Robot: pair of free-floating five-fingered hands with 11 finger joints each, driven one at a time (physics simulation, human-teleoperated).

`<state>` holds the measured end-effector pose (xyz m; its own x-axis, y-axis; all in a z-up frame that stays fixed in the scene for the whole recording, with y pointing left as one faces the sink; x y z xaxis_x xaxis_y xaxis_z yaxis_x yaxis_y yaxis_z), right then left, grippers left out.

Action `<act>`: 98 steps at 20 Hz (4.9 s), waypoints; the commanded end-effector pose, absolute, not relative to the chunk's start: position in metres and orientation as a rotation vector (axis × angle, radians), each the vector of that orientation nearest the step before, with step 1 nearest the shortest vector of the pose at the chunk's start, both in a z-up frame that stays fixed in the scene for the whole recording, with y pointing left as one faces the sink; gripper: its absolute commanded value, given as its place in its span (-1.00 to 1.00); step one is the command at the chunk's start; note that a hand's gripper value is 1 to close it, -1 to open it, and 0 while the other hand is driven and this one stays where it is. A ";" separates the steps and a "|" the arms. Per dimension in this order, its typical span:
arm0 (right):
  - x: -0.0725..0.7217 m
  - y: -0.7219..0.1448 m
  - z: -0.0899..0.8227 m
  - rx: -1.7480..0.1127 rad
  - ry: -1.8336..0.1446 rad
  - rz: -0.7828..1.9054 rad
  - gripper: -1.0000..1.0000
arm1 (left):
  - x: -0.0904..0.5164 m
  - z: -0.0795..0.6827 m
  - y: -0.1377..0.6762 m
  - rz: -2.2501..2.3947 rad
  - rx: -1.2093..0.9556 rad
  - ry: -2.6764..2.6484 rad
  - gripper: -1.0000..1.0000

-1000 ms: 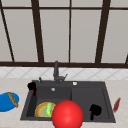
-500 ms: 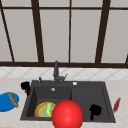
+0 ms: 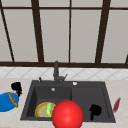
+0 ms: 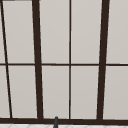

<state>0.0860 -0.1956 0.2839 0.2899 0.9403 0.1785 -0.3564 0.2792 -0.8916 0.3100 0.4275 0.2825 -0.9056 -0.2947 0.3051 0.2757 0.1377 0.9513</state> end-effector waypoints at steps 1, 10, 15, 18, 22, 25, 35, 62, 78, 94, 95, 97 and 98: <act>0.086 -0.196 0.284 -0.857 -0.842 1.023 0.00 | 0.300 0.286 0.453 -1.851 0.028 -2.033 1.00; 0.086 -0.196 0.284 -0.857 -0.842 1.023 0.00 | 0.285 0.284 0.521 -1.836 0.014 -2.020 1.00; 0.086 -0.196 0.284 -0.857 -0.842 1.023 0.00 | 0.286 0.270 0.555 -1.848 -0.009 -2.009 1.00; 0.086 -0.196 0.284 -0.857 -0.842 1.023 0.00 | 0.287 0.256 0.574 -1.848 -0.023 -2.020 1.00; 0.086 -0.196 0.284 -0.857 -0.842 1.023 0.00 | 0.287 0.225 0.594 -1.838 0.013 -2.066 1.00; 0.086 -0.196 0.284 -0.857 -0.842 1.023 0.00 | 0.286 0.200 0.607 -1.864 -0.024 -2.017 1.00; 0.086 -0.196 0.284 -0.857 -0.842 1.023 0.00 | 0.323 0.137 0.617 -1.857 0.060 -2.060 1.00; 0.086 -0.196 0.284 -0.857 -0.842 1.023 0.00 | 0.335 0.149 0.652 -1.673 -0.083 -2.203 -1.00; 0.086 -0.196 0.284 -0.857 -0.842 1.023 0.00 | 0.332 0.187 0.629 -1.705 -0.150 -2.144 -1.00; 0.086 -0.196 0.284 -0.857 -0.842 1.023 0.00 | 0.300 0.190 0.568 -1.722 -0.187 -2.145 -1.00; 0.086 -0.196 0.284 -0.857 -0.842 1.023 0.00 | 0.300 0.190 0.564 -1.726 -0.197 -2.149 -1.00; 0.086 -0.196 0.284 -0.857 -0.842 1.023 0.00 | 0.300 0.190 0.557 -1.732 -0.209 -2.154 -1.00; 0.086 -0.196 0.284 -0.857 -0.842 1.023 0.00 | 0.300 0.190 0.554 -1.734 -0.216 -2.156 -1.00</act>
<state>0.0860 -0.1956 0.2839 0.2899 0.9403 0.1785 -0.3564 0.2792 -0.8916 0.3003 0.5637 0.1902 -0.9098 -0.1707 0.3783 0.3239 0.2778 0.9044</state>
